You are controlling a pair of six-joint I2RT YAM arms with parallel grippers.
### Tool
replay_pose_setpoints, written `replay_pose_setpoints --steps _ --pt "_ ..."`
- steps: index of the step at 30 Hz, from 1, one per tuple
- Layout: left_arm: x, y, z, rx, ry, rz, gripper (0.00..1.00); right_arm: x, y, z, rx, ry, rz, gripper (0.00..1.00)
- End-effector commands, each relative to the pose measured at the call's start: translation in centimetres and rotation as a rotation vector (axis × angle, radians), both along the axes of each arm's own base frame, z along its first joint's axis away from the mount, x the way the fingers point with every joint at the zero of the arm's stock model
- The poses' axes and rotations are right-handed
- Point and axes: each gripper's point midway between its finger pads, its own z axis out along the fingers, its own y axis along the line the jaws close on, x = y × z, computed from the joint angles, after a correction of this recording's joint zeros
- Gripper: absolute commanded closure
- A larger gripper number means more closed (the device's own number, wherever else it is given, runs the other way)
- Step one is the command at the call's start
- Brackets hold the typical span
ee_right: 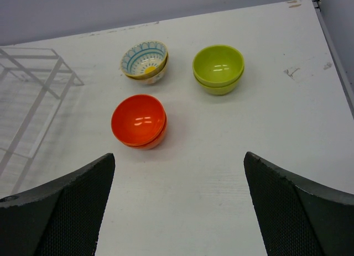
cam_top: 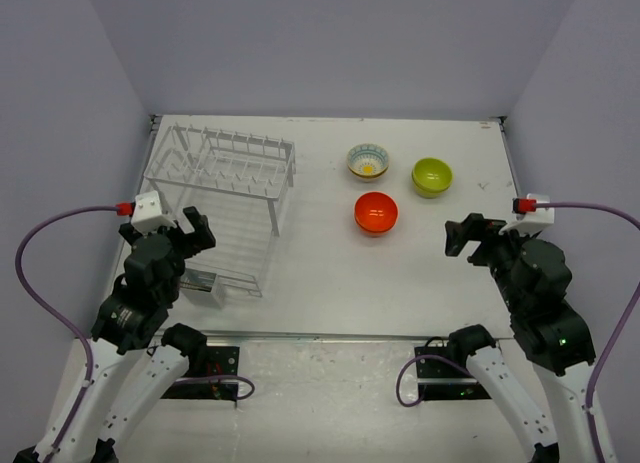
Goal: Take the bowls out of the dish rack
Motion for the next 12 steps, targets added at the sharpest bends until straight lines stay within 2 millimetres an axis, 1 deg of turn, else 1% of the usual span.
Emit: replay_pose_setpoints --steps 1,7,12 --pt "0.45 -0.69 1.21 -0.014 -0.053 -0.041 0.00 0.38 0.46 1.06 0.003 -0.039 0.023 0.01" --pt "0.38 -0.62 1.21 -0.013 -0.054 -0.038 0.00 0.53 0.02 1.09 0.002 -0.043 -0.004 0.01" --pt "0.42 -0.67 1.30 -0.015 -0.058 -0.041 0.00 0.25 0.61 1.27 0.009 -0.056 0.034 0.01"
